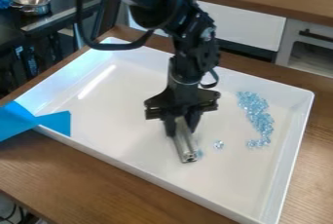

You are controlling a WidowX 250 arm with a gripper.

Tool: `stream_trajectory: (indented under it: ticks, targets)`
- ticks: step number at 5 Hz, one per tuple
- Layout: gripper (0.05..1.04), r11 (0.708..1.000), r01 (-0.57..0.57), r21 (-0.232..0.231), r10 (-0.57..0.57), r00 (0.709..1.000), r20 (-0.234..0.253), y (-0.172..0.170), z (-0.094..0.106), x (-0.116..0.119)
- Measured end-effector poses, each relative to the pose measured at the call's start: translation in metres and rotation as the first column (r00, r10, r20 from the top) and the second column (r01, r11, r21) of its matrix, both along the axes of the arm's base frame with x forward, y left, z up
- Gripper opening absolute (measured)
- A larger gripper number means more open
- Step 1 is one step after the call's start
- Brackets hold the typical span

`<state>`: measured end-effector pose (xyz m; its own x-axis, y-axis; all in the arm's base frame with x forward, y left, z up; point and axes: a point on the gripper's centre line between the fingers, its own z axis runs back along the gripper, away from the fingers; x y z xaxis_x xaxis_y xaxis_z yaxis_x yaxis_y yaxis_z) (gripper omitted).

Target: Sweep into pile

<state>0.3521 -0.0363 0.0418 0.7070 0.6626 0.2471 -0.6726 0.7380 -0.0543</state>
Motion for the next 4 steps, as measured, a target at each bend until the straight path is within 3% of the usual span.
stream_trajectory:
  ticks: [1, 4]
  targets:
    - [0.375, 1.0, -0.022, -0.005, 0.022, 1.0, -0.002, -0.018, -0.001, 0.013]
    - [0.375, 0.999, -0.051, -0.01, 0.052, 0.997, 0.057, -0.069, -0.003, 0.059]
